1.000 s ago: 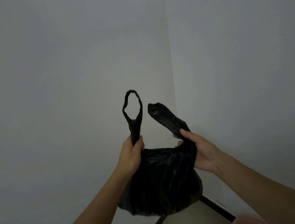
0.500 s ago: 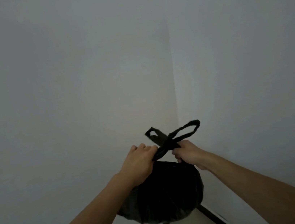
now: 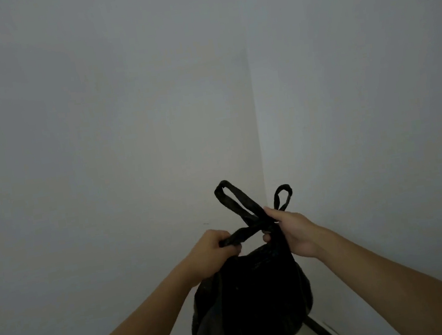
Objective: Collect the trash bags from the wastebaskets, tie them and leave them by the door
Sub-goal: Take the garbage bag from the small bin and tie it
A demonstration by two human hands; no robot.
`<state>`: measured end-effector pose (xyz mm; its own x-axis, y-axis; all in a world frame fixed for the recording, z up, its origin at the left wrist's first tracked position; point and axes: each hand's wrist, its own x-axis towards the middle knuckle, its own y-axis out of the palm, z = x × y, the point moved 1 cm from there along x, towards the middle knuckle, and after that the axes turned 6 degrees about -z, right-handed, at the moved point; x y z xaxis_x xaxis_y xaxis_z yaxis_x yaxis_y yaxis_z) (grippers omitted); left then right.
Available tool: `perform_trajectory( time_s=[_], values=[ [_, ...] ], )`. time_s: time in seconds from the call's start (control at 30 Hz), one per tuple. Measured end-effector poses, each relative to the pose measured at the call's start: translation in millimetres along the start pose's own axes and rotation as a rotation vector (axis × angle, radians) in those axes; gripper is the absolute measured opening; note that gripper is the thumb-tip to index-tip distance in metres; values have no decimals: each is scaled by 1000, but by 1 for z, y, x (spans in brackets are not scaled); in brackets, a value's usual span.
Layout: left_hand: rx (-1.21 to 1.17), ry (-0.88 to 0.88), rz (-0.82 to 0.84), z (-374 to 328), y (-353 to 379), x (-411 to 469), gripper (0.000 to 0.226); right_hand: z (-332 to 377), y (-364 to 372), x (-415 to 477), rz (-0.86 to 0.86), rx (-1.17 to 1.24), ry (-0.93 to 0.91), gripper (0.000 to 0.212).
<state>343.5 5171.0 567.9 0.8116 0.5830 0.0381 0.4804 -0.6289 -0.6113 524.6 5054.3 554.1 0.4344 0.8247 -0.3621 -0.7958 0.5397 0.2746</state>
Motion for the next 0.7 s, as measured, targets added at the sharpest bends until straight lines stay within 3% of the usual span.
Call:
perform_trajectory(
  time_s=[0.07,0.13,0.23,0.4,0.47,0.57,0.7],
  values=[
    [-417,-214,0,-7,7,-5,18,5,-17,-11,189,-58,35,38],
    [-607,-293,29,-8,7,-6,19,10,-19,-14,287,-79,18,44],
    [-745,-381,48,-13,7,0,16,23,-22,-19,351,-96,-13,49],
    [-826,-445,98,-22,6,5,21,27,-23,-24,312,-316,-103,38],
    [-801,-440,160,-24,4,4,21,24,-20,-26,239,-520,-203,29],
    [-713,-387,246,-26,5,2,22,21,-19,-22,-19,-832,-375,26],
    [-353,-210,137,-26,9,1,35,18,-17,-16,-333,-1043,-563,23]
  ],
)
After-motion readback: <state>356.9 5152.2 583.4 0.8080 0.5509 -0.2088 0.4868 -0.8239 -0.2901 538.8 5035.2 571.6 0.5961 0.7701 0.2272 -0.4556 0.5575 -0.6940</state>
